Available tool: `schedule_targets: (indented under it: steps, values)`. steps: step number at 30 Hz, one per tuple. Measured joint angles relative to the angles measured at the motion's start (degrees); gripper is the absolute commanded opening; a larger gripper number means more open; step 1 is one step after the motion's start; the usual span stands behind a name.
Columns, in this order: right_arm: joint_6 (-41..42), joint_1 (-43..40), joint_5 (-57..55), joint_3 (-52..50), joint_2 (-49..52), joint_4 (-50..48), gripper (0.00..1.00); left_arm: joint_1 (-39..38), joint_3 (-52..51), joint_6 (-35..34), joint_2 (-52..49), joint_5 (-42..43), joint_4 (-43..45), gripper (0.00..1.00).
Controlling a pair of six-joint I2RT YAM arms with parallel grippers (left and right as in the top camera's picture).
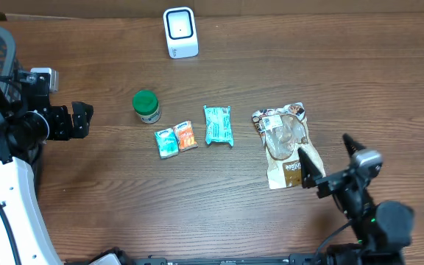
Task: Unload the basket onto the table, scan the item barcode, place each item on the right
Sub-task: 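Move the right gripper left toward the mushroom bag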
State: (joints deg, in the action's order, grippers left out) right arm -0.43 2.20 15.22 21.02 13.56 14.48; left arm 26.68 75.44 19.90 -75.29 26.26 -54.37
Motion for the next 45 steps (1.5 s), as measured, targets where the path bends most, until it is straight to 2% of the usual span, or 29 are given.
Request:
schedule_targets:
  steps: [9, 14, 19, 25, 31, 39, 45]
  values:
    - [0.0, -4.0, 1.2, 32.6, 28.2, 24.6, 1.0, 0.0, 0.0, 0.0, -0.1, -0.1, 0.0, 0.99]
    - [0.0, -10.2, 8.0, 48.9, 43.7, 37.4, 1.0, 0.0, 0.0, 0.0, -0.1, -0.1, 0.0, 0.99]
    - [0.0, -18.0, 16.2, 59.1, 59.2, 48.0, 1.0, 0.0, 0.0, 0.0, -0.1, -0.1, 0.0, 1.0]
    - [-0.9, -23.1, 18.4, 59.5, 70.2, 51.7, 1.0, 0.0, 0.0, 0.0, -0.1, -0.1, 0.0, 1.0]
    - [-10.6, -23.2, 18.9, 59.6, 79.3, 55.8, 1.0, 0.0, 0.0, 0.0, -0.1, -0.1, 0.0, 1.0]
    - [-18.0, -23.2, 18.3, 59.6, 94.4, 54.9, 0.96, 0.0, 0.0, 0.0, -0.1, -0.1, 0.0, 1.0]
    - [-22.5, -23.2, 18.5, 59.6, 98.9, 52.9, 0.95, 0.0, 0.0, 0.0, -0.1, -0.1, 0.0, 0.99]
